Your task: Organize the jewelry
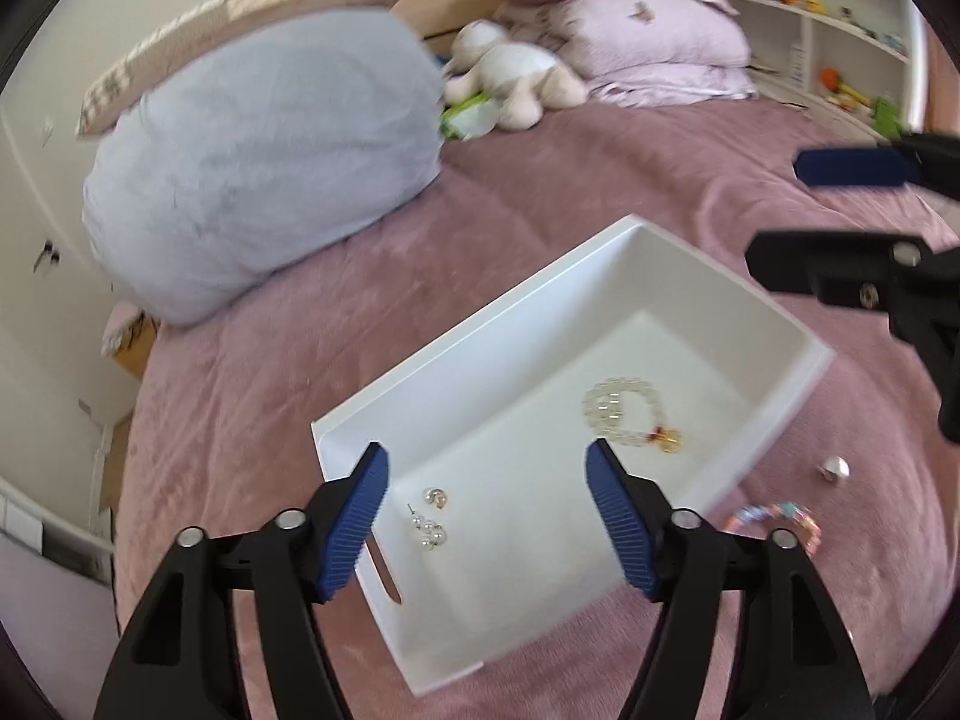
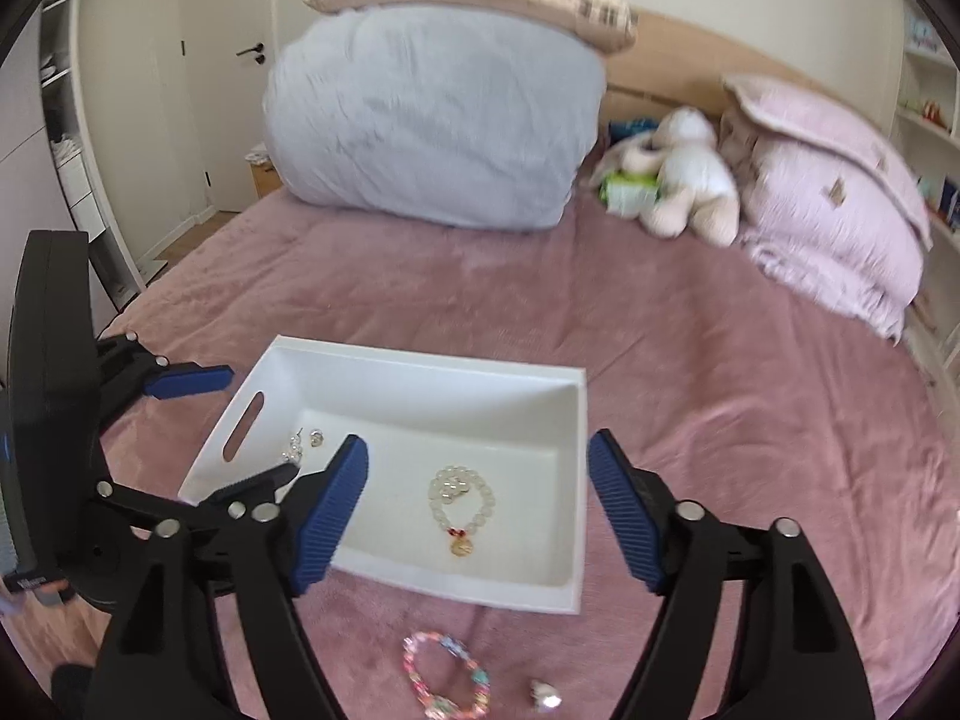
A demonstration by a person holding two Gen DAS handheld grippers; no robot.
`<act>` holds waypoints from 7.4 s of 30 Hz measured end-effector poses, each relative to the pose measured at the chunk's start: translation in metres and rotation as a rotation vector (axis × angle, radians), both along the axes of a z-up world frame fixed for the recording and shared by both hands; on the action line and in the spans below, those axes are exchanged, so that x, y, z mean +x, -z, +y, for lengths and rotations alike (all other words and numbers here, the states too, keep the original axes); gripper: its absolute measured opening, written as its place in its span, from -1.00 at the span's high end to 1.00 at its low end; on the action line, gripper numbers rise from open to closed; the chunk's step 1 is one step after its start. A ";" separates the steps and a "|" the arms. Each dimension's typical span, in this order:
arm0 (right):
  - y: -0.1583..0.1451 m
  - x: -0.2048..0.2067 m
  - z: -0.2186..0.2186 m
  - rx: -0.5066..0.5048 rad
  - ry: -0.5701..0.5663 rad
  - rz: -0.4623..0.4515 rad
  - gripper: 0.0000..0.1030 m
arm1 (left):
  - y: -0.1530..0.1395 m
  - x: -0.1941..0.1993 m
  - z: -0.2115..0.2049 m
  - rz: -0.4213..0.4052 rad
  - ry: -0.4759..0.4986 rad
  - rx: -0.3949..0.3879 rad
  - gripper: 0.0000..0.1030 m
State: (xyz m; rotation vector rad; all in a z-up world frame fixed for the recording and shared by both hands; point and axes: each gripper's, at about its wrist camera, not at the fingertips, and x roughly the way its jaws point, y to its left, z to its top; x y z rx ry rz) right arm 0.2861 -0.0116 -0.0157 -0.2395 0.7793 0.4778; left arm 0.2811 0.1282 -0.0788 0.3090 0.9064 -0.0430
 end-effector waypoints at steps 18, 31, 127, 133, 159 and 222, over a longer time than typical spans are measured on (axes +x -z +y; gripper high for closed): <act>0.057 -0.105 -0.090 -0.153 -0.034 0.139 -0.49 | 0.019 -0.083 -0.088 0.088 0.301 -0.009 -0.61; 0.156 -0.162 -0.084 -0.154 -0.068 0.367 -0.20 | 0.101 -0.049 -0.122 0.187 0.259 -0.006 -0.61; 0.151 -0.165 -0.057 -0.095 -0.129 0.473 0.97 | 0.054 -0.058 -0.076 0.048 0.202 -0.245 0.71; 0.175 -0.169 -0.047 -0.123 -0.135 0.501 0.09 | 0.059 -0.059 -0.075 0.064 0.191 -0.248 0.71; 0.209 -0.176 -0.019 -0.204 -0.152 0.491 0.66 | 0.148 -0.049 -0.066 0.297 0.119 -0.174 0.71; 0.076 0.053 0.045 -0.056 -0.055 0.233 0.04 | 0.045 0.043 0.055 0.083 -0.231 -0.122 0.05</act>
